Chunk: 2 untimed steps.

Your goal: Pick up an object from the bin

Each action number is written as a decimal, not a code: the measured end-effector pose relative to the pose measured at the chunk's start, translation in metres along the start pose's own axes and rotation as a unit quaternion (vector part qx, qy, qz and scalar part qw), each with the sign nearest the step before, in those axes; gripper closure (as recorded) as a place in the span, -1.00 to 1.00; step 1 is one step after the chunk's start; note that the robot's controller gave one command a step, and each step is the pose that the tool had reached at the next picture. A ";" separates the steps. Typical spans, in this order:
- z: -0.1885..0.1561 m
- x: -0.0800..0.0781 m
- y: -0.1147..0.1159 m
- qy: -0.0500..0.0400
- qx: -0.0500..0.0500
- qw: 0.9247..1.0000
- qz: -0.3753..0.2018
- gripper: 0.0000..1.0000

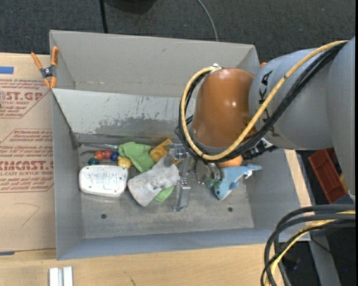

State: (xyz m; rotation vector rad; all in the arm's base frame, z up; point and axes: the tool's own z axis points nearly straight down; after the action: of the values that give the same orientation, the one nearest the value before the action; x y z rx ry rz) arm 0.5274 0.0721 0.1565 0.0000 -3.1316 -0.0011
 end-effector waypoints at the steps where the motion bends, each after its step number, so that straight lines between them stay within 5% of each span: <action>1: -0.004 -0.002 0.000 -0.004 0.000 1.000 0.000 -1.00; 2: 0.037 -0.002 -0.004 -0.003 0.000 1.000 -0.013 -1.00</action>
Offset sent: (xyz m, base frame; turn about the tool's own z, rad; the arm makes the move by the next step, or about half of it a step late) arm -0.0001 -0.0075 -0.0730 -0.0513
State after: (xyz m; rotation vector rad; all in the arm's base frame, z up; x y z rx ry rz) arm 0.5294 0.0683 0.1199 0.0413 -3.1377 -0.0019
